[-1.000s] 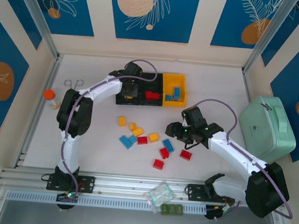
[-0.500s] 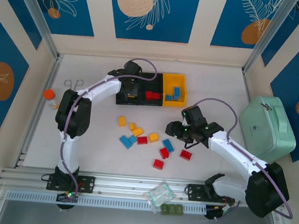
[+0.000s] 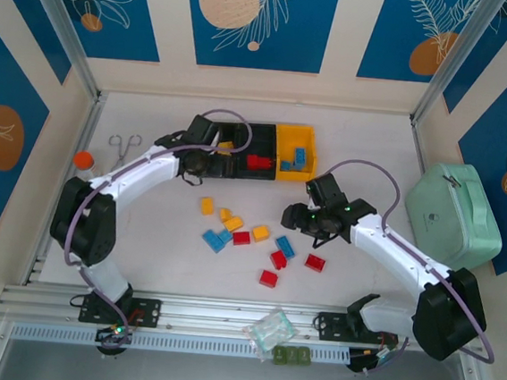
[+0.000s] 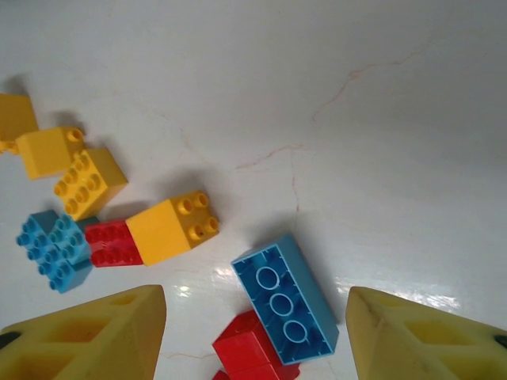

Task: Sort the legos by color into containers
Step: Pick up the lego from the bottom-center of the table.

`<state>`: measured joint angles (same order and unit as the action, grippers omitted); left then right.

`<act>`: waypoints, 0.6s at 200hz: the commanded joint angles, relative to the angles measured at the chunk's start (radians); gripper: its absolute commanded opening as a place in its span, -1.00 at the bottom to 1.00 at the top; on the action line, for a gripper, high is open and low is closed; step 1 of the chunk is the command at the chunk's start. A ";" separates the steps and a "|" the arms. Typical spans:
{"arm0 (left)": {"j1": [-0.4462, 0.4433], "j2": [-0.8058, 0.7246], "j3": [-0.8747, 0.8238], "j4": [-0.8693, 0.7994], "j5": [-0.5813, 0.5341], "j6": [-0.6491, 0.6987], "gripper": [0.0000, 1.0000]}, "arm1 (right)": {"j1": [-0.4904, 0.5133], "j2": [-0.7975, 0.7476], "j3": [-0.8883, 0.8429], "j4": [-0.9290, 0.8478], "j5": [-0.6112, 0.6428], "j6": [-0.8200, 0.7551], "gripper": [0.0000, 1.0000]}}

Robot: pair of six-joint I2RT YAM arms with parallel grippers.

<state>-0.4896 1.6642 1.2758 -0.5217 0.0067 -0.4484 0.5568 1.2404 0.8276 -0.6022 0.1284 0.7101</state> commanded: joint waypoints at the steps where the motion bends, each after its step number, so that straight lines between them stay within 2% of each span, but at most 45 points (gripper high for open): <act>1: -0.012 -0.085 -0.096 0.056 0.162 -0.034 0.29 | 0.029 0.037 0.038 -0.084 0.043 -0.052 0.24; 23: -0.025 -0.148 -0.208 0.114 0.276 -0.067 0.29 | 0.060 0.080 0.039 -0.084 0.057 -0.065 0.23; 37: -0.044 -0.193 -0.275 0.143 0.308 -0.089 0.29 | 0.077 0.111 0.039 -0.079 0.065 -0.069 0.23; 64: -0.093 -0.268 -0.374 0.165 0.315 -0.127 0.29 | 0.109 0.180 0.054 -0.071 0.084 -0.077 0.23; 80: -0.119 -0.299 -0.406 0.138 0.282 -0.131 0.29 | 0.126 0.223 0.071 -0.068 0.096 -0.084 0.23; 120: -0.140 -0.322 -0.480 0.150 0.264 -0.167 0.29 | 0.147 0.327 0.119 -0.062 0.109 -0.093 0.21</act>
<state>-0.6197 1.3602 0.8333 -0.3859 0.2642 -0.5797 0.6918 1.5219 0.9039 -0.6506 0.2173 0.6342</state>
